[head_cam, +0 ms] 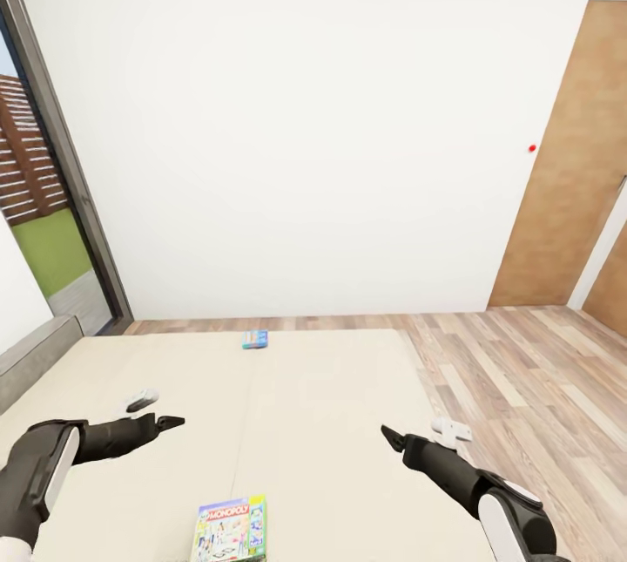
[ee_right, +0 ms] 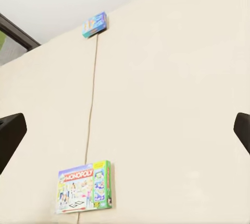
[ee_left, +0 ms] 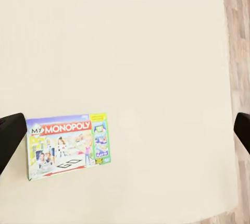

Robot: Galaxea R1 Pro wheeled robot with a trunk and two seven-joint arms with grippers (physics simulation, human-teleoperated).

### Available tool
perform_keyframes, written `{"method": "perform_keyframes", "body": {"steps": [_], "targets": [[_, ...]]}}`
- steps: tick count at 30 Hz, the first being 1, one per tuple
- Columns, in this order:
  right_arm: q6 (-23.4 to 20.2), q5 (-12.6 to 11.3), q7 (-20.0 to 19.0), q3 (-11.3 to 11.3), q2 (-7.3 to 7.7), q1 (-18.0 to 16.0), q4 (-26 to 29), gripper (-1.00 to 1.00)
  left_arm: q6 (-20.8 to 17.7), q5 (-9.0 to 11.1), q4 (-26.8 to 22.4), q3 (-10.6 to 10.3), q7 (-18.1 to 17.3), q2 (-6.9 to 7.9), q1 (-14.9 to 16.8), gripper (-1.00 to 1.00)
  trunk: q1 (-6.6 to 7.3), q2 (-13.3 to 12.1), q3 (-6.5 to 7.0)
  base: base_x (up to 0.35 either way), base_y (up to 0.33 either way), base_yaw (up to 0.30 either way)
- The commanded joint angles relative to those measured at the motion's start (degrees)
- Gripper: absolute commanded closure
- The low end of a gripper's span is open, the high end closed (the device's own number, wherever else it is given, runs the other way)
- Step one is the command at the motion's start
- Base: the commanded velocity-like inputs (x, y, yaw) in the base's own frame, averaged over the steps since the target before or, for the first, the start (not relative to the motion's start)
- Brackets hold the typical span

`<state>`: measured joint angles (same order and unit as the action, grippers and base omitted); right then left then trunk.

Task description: Put all the toys in the child's room - the three board games (two on the bed and one on the table), the two jigsaw puzzles on the table, and the tennis ball on the table - inside the toy box on the table in the child's room.

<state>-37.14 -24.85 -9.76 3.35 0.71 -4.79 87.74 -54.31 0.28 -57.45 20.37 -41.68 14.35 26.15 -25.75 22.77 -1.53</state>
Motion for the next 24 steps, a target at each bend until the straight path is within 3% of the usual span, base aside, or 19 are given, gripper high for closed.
{"method": "perform_keyframes", "body": {"steps": [1,5,11,18,24], "targets": [[-0.34,0.01,-0.25,0.09,-0.01,-0.06,0.05,-1.0,-0.4,0.01,0.06,0.09,-0.16,-0.01,0.11,-1.0,-0.03,0.15,-0.24,0.0,0.0,0.0],[-2.59,-0.06,-0.44,0.14,0.07,-0.53,0.57,-1.0,4.49,-0.07,11.25,-0.8,4.18,-0.13,6.64,-1.0,-0.03,0.15,-0.61,0.0,0.0,0.0],[-5.18,-0.12,-0.66,0.22,0.15,-0.88,1.6,-1.0,10.63,-0.03,22.24,-1.65,11.54,-0.53,11.61,-1.0,-0.03,0.15,-1.17,0.0,0.0,0.0],[-7.96,-0.2,-1.05,0.64,0.35,-1.09,2.53,-1.0,17.33,0.0,27.88,-1.99,19.22,-3.22,13.37,-1.0,-0.03,0.15,-1.82,0.0,0.0,0.0],[-9.45,-0.37,-3.71,2.06,0.41,-1.16,2.72,-1.0,21.82,-0.01,30.52,-2.24,22.18,-4.88,13.72,-1.0,-0.03,0.15,-2.38,0.0,0.0,0.0]]}}
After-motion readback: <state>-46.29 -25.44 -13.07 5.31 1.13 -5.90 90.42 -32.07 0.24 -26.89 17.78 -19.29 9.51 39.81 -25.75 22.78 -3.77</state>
